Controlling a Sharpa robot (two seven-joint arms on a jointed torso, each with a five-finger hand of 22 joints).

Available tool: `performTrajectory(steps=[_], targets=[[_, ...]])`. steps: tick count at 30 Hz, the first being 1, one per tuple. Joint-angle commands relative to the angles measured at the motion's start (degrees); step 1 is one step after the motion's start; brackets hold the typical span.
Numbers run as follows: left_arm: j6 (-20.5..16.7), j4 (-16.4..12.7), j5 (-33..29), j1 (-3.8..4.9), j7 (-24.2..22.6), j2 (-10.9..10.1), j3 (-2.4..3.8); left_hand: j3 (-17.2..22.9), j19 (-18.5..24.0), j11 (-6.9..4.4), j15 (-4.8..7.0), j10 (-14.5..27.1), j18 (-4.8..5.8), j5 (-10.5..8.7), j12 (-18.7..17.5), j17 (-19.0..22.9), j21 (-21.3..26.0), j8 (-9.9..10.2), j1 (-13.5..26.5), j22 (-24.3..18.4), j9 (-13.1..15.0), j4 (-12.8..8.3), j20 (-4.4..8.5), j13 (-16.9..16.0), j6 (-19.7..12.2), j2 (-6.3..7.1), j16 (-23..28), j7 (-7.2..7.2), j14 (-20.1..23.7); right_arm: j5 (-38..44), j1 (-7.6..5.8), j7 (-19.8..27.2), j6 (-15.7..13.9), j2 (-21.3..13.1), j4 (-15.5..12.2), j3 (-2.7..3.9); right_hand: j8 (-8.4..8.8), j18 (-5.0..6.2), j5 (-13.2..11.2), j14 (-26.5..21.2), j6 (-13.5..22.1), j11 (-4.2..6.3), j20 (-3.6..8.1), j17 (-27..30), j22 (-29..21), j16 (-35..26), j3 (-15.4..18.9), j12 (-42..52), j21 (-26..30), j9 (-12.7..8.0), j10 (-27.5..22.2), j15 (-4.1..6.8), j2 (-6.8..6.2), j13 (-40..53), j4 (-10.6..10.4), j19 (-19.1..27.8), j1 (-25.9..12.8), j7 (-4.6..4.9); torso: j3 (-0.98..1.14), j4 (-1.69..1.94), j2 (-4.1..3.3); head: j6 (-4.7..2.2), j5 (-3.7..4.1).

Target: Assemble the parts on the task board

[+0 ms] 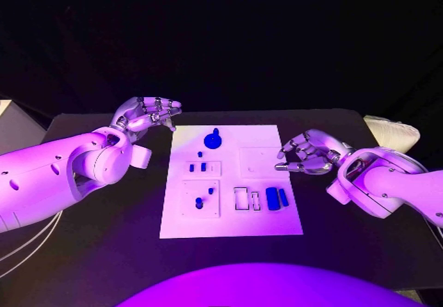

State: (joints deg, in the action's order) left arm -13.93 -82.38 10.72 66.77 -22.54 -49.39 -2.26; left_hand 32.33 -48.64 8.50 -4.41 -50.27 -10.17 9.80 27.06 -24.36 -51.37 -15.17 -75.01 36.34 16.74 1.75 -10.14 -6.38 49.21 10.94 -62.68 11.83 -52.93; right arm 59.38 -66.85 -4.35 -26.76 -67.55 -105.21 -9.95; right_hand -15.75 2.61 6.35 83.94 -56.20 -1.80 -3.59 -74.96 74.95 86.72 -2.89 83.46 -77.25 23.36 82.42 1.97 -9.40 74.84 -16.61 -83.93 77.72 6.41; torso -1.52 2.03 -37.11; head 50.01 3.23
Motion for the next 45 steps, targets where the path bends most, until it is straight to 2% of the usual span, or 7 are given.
performTrajectory(steps=[1, 5, 9, 13, 15, 39, 45], targets=[[1.6, -0.5, -1.1, -0.17, -0.8, -0.2, 0.05, -0.2, -0.4, 0.0, -0.18, 0.3, -0.33, -0.08, 0.1, 0.1, 0.2, -0.2, -0.2, -0.1, 0.0, 0.1, 0.07, 0.1, -0.3, -0.03, 0.3, -0.07, 0.4, 2.4, 0.25, -5.4, 4.3, -1.5, -1.3, -0.35, -0.41, -0.55, 0.6, 4.4, -0.5, 0.04, 0.29, -6.7, 10.9, 0.4, 0.7, 0.9, -1.2, 0.1, 0.9, 0.42, 0.71, 4.7, -0.1, -4.0, -0.1, -0.09, 0.07, -0.27, 0.19, -0.01, 0.45], [1.6, -0.8, -1.2, -0.3, -0.9, -0.5, 0.05, -0.3, -0.4, 0.0, -0.18, 0.3, -0.33, -0.11, 0.2, 0.1, 0.2, -0.2, -0.1, -0.1, -0.1, 0.1, 0.06, 0.1, -0.4, 0.02, 0.3, -0.07, 0.4, 5.7, 0.55, -9.2, 4.2, -2.9, -2.7, -0.81, -1.01, -0.75, 2.9, 4.5, -1.1, 0.28, 0.43, -7.5, 11.5, 0.7, 1.6, 1.6, -2.5, 0.0, 1.8, 0.6, 1.33, 6.3, -0.1, -4.2, -0.7, -0.35, 0.12, -0.51, 0.37, -0.01, 0.65], [1.6, -1.1, -1.2, -0.37, -0.9, -0.5, 0.05, -0.3, -0.4, 0.0, -0.18, 0.3, -0.33, -0.11, 0.2, 0.1, 0.2, -0.2, -0.1, -0.1, -0.1, 0.1, 0.06, 0.1, -0.4, 0.02, 0.3, -0.07, 0.4, 8.7, 0.98, -12.6, 4.2, -3.2, -3.7, -1.13, -1.56, -0.95, 3.7, 4.7, -1.7, 0.5, 0.54, -8.3, 12.0, 1.0, 2.6, 2.2, -3.7, -0.1, 2.7, 0.77, 1.43, 7.7, -0.2, -4.4, -2.2, -0.64, 0.03, -0.54, 0.51, -0.01, 0.97], [1.7, -1.5, -1.2, -0.4, -0.9, -0.6, 0.05, -0.4, -0.4, 0.0, -0.19, 0.3, -0.33, -0.13, 0.2, 0.1, 0.3, -0.2, -0.1, -0.1, -0.1, 0.1, 0.05, 0.1, -0.4, 0.05, 0.3, -0.06, 0.4, 11.2, 1.75, -15.1, 4.1, -2.7, -4.2, -1.33, -1.82, -1.07, 3.8, 4.8, -2.0, 0.62, 0.61, -8.8, 12.3, 1.2, 3.2, 2.4, -4.4, -0.2, 3.0, 0.86, 1.51, 8.2, -0.2, -4.5, -3.0, -0.78, -0.07, -0.56, 0.52, -0.01, 0.81], [1.6, -1.6, -1.2, -0.41, -0.9, -0.6, 0.05, -0.4, -0.4, 0.0, -0.19, 0.3, -0.33, -0.13, 0.2, 0.1, 0.3, -0.2, -0.1, -0.1, -0.1, 0.1, 0.05, 0.1, -0.4, 0.05, 0.3, -0.06, 0.4, 12.1, 2.19, -16.1, 4.0, -2.2, -4.3, -1.39, -1.92, -1.2, 3.9, 4.8, -2.1, 0.67, 0.64, -9.1, 12.6, 1.3, 3.3, 2.5, -5.1, -0.2, 3.1, 0.9, 1.59, 8.3, -0.2, -4.7, -3.4, -0.84, -0.02, -0.52, 0.45, -0.01, 0.57], [1.5, -1.9, -1.1, -0.42, -0.8, -0.8, 0.05, -0.5, -0.5, 0.0, -0.19, 0.4, -0.34, -0.14, 0.2, 0.1, 0.4, -0.2, 0.0, -0.2, -0.1, 0.2, 0.03, 0.1, -0.5, 0.04, 0.2, -0.06, 0.4, 15.7, 6.39, -19.7, 4.1, 4.1, -2.9, -1.47, -2.17, -1.62, 5.0, 5.0, -2.1, 0.78, 0.74, -10.0, 13.4, 1.6, 3.7, 3.0, -7.4, -0.4, 3.8, 0.99, 2.36, 9.5, -0.2, -5.1, -4.6, -0.95, 0.15, -0.53, 0.35, -0.01, 0.44], [1.5, -1.9, -1.1, -0.42, -0.7, -0.9, 0.05, -0.5, -0.5, 0.0, -0.19, 0.4, -0.34, -0.14, 0.2, 0.1, 0.4, -0.2, 0.0, -0.2, -0.1, 0.2, 0.03, 0.1, -0.5, 0.04, 0.2, -0.06, 0.4, 16.7, 6.7, -20.6, 3.8, 5.2, -2.5, -1.46, -2.25, -1.62, 5.3, 5.0, -2.2, 0.79, 0.75, -10.0, 13.4, 1.6, 3.9, 3.0, -7.5, -0.4, 3.8, 1.0, 2.45, 9.5, -0.2, -5.1, -5.1, -0.97, 0.0, -0.54, 0.31, -0.01, 0.44]])
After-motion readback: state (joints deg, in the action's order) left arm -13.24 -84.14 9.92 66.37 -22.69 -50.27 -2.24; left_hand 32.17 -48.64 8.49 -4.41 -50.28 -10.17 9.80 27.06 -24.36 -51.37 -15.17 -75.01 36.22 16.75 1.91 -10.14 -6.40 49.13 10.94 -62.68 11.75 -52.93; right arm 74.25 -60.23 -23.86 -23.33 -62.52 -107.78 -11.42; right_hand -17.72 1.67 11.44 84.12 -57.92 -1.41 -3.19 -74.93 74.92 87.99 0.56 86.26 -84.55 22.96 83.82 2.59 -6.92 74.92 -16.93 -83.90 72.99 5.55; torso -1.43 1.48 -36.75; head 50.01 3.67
